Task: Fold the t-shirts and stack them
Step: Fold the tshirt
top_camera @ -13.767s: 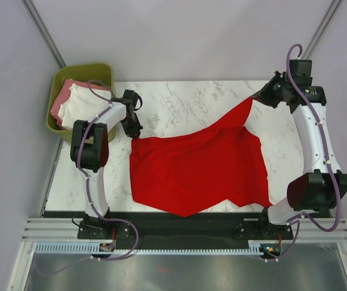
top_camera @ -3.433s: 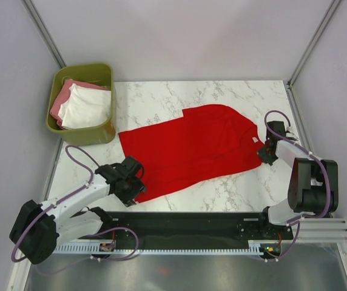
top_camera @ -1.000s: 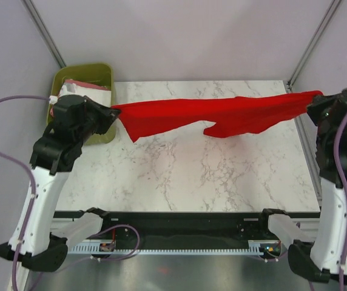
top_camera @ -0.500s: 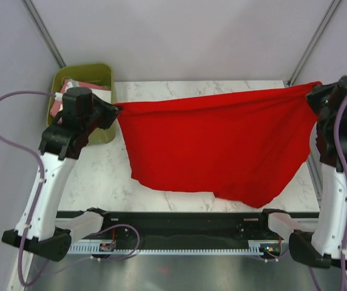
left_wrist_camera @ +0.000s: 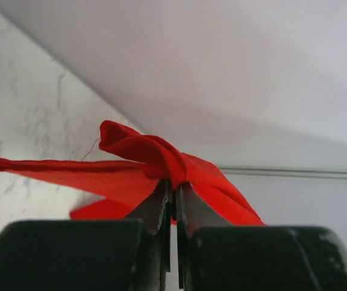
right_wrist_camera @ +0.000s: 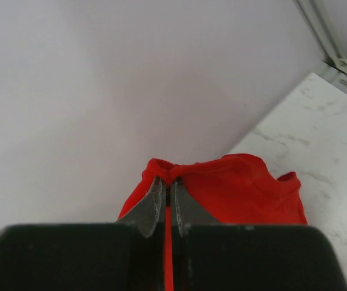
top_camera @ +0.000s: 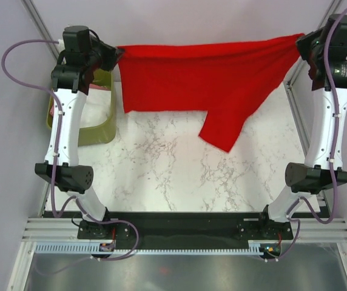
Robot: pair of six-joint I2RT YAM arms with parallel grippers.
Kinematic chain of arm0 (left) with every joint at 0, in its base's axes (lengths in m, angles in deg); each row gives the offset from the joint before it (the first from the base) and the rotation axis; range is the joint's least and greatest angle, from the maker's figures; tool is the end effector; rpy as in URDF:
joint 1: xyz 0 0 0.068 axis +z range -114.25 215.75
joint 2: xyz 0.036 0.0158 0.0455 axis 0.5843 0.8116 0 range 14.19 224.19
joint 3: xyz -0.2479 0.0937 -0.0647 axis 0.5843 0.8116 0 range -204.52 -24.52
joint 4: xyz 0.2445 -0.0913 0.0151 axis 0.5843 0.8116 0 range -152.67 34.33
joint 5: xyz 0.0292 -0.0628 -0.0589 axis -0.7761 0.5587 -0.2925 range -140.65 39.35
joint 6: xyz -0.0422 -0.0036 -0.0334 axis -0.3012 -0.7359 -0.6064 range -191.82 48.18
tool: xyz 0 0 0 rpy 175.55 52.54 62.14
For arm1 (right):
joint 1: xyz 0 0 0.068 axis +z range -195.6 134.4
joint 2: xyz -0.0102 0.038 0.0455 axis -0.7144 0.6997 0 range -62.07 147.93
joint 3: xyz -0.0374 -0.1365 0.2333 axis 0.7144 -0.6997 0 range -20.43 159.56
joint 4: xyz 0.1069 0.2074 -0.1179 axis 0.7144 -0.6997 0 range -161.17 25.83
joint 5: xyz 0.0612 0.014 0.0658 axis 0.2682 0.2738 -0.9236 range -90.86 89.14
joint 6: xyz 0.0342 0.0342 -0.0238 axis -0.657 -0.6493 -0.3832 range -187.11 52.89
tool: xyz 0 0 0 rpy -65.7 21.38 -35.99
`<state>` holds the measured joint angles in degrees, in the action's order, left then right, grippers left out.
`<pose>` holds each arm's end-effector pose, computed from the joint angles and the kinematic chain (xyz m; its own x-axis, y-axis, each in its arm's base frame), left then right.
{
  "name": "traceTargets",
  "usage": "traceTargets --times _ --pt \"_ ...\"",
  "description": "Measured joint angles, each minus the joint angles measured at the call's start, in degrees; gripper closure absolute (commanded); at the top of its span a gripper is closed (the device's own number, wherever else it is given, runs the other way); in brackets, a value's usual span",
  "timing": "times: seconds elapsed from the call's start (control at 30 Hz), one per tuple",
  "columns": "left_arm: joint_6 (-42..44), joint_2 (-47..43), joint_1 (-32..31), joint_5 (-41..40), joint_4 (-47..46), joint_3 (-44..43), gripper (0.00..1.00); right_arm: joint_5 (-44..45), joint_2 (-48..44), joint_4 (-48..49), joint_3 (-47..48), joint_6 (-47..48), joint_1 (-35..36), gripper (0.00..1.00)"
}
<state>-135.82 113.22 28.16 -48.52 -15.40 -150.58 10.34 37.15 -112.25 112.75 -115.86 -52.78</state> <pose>0.3519 -0.0484 0.5011 -0.2999 -0.8662 -0.3998 -0.2351 0.4732 -0.8490 0.3340 -0.0491 0.5343 0.0732 0.7341 -0.6751 0.3861 0.6032 0.6979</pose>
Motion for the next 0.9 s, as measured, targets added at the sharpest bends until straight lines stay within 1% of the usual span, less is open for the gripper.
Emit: traceTargets --times 0.07,0.1,0.2,0.27,0.4,0.43,0.5,0.6,0.67,0.77,0.9 --pt "-0.55 2.1 1.22 2.05 -2.03 -4.76 0.98 -2.95 0.55 2.6 2.6 -0.96 -1.64 1.0" --pt "-0.81 2.4 1.92 3.15 -3.13 -5.64 0.98 -4.33 0.11 4.31 2.54 -1.31 -2.38 1.0" --pt "-1.38 1.86 3.78 6.19 -6.64 -3.8 0.98 -8.44 -2.99 9.11 -3.02 -2.29 -3.98 1.0" --pt "-1.46 -0.74 4.59 7.96 -10.54 3.78 0.98 -10.34 -6.43 11.8 -10.73 -2.47 -4.42 1.0" --pt "-1.44 -6.97 5.25 10.27 -18.03 25.73 0.98 -12.07 -12.98 14.97 -30.53 -2.54 -4.85 1.0" --pt "-1.42 -8.04 5.27 10.82 -19.5 31.85 0.98 -12.2 -13.9 15.87 -34.49 -2.54 -4.87 1.0" --pt "-1.33 -8.92 5.27 11.89 -22.18 41.11 0.98 -12.15 -15.72 16.5 -43.69 -2.51 -5.05 1.0" --pt "-1.11 -10.49 5.27 13.2 -24.22 54.71 0.98 -10.99 -18.62 16.79 -56.59 -2.47 -5.16 1.0" --pt "-0.79 -13.49 5.25 13.66 -25.24 63.58 0.98 -10.27 -20.98 16.76 -63.67 -2.45 -5.2 1.0" --pt "1.49 -19.54 5.22 14.58 -27.5 74.25 0.98 -9.01 -24.81 17.38 -72.17 -2.08 -5.29 1.0" --pt "4.59 -25.88 5.27 16.17 -32.98 82.29 0.98 -6.91 -29.07 17.18 -81.61 -1.01 -5.4 1.0"
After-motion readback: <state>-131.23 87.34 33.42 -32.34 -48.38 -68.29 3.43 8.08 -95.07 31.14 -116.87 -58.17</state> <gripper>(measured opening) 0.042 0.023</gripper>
